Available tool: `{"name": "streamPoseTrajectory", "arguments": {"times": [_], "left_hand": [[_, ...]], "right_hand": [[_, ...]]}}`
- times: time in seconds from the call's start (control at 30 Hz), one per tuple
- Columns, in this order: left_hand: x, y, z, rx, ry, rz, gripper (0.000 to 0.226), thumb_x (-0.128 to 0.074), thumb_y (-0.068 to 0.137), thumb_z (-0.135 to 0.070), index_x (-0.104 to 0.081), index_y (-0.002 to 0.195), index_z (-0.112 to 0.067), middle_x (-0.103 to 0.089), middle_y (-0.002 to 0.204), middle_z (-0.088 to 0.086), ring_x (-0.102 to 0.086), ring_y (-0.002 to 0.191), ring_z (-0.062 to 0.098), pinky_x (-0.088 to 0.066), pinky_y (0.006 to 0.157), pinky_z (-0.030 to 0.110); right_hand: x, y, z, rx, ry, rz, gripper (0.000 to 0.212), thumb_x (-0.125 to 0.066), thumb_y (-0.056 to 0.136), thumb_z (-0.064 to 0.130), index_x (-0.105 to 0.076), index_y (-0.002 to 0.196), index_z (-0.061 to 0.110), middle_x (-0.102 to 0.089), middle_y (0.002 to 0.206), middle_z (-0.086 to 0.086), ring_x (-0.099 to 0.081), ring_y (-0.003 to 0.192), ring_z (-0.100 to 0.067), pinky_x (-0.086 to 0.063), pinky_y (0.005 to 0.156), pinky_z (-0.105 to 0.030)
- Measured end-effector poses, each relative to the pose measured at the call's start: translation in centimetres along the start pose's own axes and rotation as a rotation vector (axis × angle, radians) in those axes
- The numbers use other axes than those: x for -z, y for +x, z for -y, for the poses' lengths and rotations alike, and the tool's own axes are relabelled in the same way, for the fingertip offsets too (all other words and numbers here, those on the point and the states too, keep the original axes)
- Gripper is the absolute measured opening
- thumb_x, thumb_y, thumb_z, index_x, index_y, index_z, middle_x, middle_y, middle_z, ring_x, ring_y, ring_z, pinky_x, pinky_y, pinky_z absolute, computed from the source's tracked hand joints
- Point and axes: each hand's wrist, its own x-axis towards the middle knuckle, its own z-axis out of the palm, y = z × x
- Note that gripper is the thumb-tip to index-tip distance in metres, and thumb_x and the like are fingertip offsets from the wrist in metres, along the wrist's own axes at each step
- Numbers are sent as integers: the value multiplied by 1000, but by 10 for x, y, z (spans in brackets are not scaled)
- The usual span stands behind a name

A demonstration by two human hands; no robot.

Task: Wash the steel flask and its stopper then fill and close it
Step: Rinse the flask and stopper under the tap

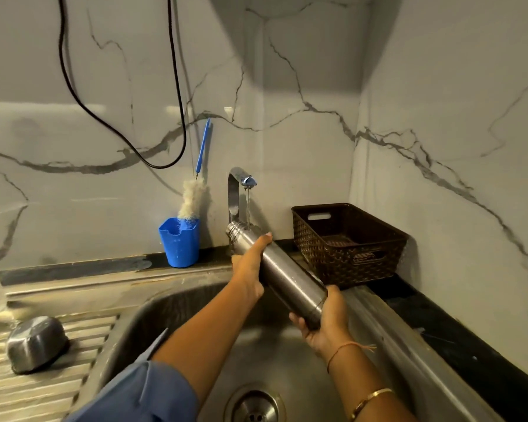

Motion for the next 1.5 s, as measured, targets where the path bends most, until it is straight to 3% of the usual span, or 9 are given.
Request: {"name": "streamPoseTrajectory", "arguments": {"times": [0.2, 0.37, 0.47, 0.7, 0.83, 1.0, 1.17, 1.37, 1.5], "left_hand": [[-4, 13, -36, -68, 67, 96, 58, -73, 74, -42, -45, 121, -22, -57, 110, 15, -58, 100, 34, -50, 79, 51], [-19, 22, -51, 46, 122, -67, 64, -78, 72, -32, -48, 124, -13, -57, 112, 15, -54, 103, 33, -46, 93, 52], [-23, 24, -48, -26, 101, -180, 77, -83, 65, -31, -45, 129, -12, -56, 113, 13, -55, 100, 31, -49, 88, 50], [-15, 2, -30, -137, 108, 208, 77, -79, 59, -51, -48, 124, -22, -61, 112, 14, -63, 98, 31, -55, 69, 45], [0, -5, -15, -159, 204, 246, 85, -72, 60, -50, -39, 133, -21, -58, 114, 14, -61, 98, 30, -53, 72, 42], [27, -30, 45, -108, 218, 290, 83, -72, 63, -34, -33, 135, -18, -58, 116, 14, -61, 101, 29, -55, 73, 39], [32, -25, 39, -117, 122, 294, 85, -72, 66, -32, -30, 139, -23, -56, 120, 14, -59, 106, 31, -53, 83, 45], [20, 3, -34, -230, 45, 103, 78, -74, 69, -42, -36, 135, -25, -56, 118, 15, -60, 99, 32, -54, 75, 50], [27, -2, -26, -98, 58, 244, 93, -80, 50, -57, -48, 126, -15, -64, 105, 16, -66, 86, 28, -55, 68, 43]], "right_hand": [[5, 3, 1, -203, 26, 123, 57, -37, 90, 51, -53, 114, 2, -59, 84, -22, -60, 47, -28, -37, 29, -14], [-6, 12, -3, 365, -86, -117, 42, -40, 96, 43, -52, 122, 13, -58, 110, -14, -60, 94, -32, -55, 65, -36], [-7, 11, -3, 711, -239, -215, 28, -39, 99, 34, -57, 105, 12, -58, 88, -2, -56, 89, -26, -47, 68, -31], [-6, 0, -9, -285, 182, 241, 59, -43, 87, 47, -53, 123, 2, -56, 93, -24, -56, 72, -33, -53, 44, -30], [-13, -1, -16, -278, 198, 275, 59, -40, 89, 46, -51, 123, -1, -55, 93, -25, -56, 73, -35, -53, 40, -31], [-26, -15, -24, -26, 123, 217, 36, -43, 94, 41, -55, 106, 10, -58, 94, -20, -57, 84, -31, -50, 64, -39], [-27, -9, -23, 54, -68, 181, 40, -39, 95, 45, -56, 100, 9, -61, 92, -20, -60, 76, -29, -50, 55, -31], [-14, -6, -16, -299, -48, 305, 61, -33, 89, 49, -56, 110, -4, -59, 74, -21, -57, 48, -27, -43, 33, -19], [-13, -2, -18, -433, 12, 399, 67, -35, 88, 52, -55, 101, -11, -61, 68, -25, -57, 39, -28, -42, 29, -19]]}}
